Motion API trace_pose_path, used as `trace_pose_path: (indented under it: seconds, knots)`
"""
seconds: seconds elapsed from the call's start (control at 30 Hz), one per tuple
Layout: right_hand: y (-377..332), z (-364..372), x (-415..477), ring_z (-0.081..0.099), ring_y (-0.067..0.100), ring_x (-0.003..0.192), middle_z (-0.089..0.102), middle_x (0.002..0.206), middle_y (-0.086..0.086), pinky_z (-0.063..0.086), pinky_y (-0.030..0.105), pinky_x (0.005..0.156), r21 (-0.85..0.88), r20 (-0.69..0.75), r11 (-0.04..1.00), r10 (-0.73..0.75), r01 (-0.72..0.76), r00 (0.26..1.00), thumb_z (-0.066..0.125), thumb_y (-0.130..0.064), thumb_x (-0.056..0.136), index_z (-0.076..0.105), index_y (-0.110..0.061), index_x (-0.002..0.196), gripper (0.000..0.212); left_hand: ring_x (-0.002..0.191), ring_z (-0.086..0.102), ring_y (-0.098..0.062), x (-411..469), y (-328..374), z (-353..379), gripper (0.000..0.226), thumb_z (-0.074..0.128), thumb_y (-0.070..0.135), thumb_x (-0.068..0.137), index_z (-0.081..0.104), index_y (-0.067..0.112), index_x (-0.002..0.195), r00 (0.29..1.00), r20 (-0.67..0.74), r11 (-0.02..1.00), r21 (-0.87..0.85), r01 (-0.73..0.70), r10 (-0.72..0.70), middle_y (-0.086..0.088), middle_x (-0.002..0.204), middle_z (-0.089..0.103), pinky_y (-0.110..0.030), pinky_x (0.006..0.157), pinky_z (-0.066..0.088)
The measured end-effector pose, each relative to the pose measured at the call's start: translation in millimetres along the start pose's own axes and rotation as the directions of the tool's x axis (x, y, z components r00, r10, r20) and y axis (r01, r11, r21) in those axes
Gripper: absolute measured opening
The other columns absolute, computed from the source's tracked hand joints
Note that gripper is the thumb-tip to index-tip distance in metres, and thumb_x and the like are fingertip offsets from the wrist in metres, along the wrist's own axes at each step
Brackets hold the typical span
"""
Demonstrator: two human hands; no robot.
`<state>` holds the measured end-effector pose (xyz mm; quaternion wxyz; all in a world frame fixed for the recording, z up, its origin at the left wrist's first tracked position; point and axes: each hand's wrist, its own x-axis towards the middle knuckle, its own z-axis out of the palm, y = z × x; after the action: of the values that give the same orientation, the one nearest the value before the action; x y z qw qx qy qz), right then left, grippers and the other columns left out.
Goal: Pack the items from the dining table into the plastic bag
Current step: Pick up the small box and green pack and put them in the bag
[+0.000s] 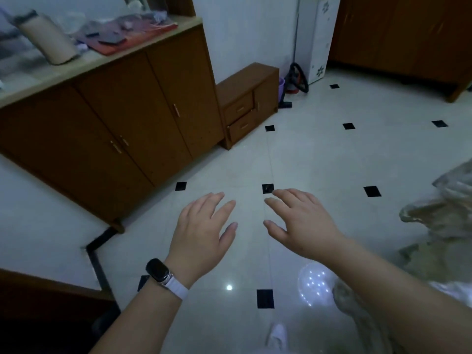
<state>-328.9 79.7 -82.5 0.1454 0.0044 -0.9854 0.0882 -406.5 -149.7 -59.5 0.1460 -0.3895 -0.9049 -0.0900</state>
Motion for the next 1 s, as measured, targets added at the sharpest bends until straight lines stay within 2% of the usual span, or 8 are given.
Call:
trace_pose_path:
  seconds: [0.27, 0.6, 0.73, 0.8, 0.87, 1.0]
  knots:
    - [53.1, 6.2, 73.0, 0.06, 0.028, 0.109, 0.064, 0.119, 0.004, 0.046, 0.039, 0.092, -0.058, -0.064, 0.996, 0.067, -0.071, 0.996, 0.047, -0.05, 0.085, 0.065, -0.017, 0.113, 0.047, 0.118, 0.056, -0.03, 104.0, -32.4, 44.6, 0.043, 0.05, 0.04, 0.093, 0.064, 0.016, 0.126, 0.997, -0.031, 0.994, -0.083, -0.077, 0.075, -0.009, 0.129, 0.061, -0.043, 0.096, 0.044]
    - [140.3, 42.8, 193.6, 0.058, 0.028, 0.112, 0.063, 0.123, 0.005, 0.044, 0.04, 0.094, -0.175, -0.07, 0.925, 0.33, -0.337, 0.941, 0.047, -0.05, 0.087, 0.064, -0.019, 0.114, 0.045, 0.115, 0.056, -0.028, 298.8, -88.6, 134.6, 0.041, 0.052, 0.04, 0.09, 0.066, 0.017, 0.122, 0.953, -0.098, 0.925, -0.229, -0.302, 0.287, -0.009, 0.126, 0.062, -0.039, 0.095, 0.043]
    - [163.2, 37.7, 233.2, 0.059, 0.028, 0.111, 0.063, 0.122, 0.005, 0.044, 0.039, 0.094, -0.223, -0.089, 0.89, 0.387, -0.397, 0.918, 0.048, -0.05, 0.087, 0.065, -0.018, 0.114, 0.045, 0.117, 0.057, -0.028, 366.7, -98.2, 157.2, 0.04, 0.053, 0.039, 0.09, 0.066, 0.017, 0.122, 0.916, -0.135, 0.874, -0.276, -0.401, 0.378, -0.008, 0.127, 0.062, -0.04, 0.097, 0.042]
    - [193.7, 36.0, 265.0, 0.058, 0.028, 0.112, 0.063, 0.123, 0.005, 0.044, 0.04, 0.094, -0.231, -0.119, 0.816, 0.517, -0.53, 0.848, 0.048, -0.05, 0.087, 0.065, -0.018, 0.115, 0.046, 0.117, 0.057, -0.028, 433.1, -100.8, 181.6, 0.041, 0.052, 0.039, 0.091, 0.066, 0.017, 0.123, 0.881, -0.118, 0.807, -0.361, -0.467, 0.458, -0.008, 0.127, 0.061, -0.04, 0.098, 0.041]
    - [196.0, 29.6, 270.1, 0.058, 0.029, 0.112, 0.063, 0.123, 0.005, 0.045, 0.041, 0.094, -0.244, -0.122, 0.811, 0.518, -0.531, 0.847, 0.047, -0.05, 0.086, 0.065, -0.018, 0.116, 0.047, 0.117, 0.056, -0.029, 450.7, -98.7, 183.7, 0.041, 0.052, 0.039, 0.091, 0.066, 0.017, 0.123, 0.866, -0.155, 0.805, -0.321, -0.499, 0.476, -0.009, 0.128, 0.061, -0.04, 0.099, 0.04]
    - [231.8, 27.0, 273.5, 0.058, 0.028, 0.113, 0.062, 0.124, 0.005, 0.046, 0.041, 0.094, -0.27, -0.131, 0.721, 0.629, -0.638, 0.766, 0.047, -0.05, 0.087, 0.064, -0.018, 0.118, 0.048, 0.117, 0.056, -0.03, 508.8, -71.7, 208.3, 0.04, 0.056, 0.037, 0.09, 0.066, 0.016, 0.123, 0.803, -0.167, 0.709, -0.391, -0.587, 0.573, -0.01, 0.128, 0.061, -0.041, 0.099, 0.04]
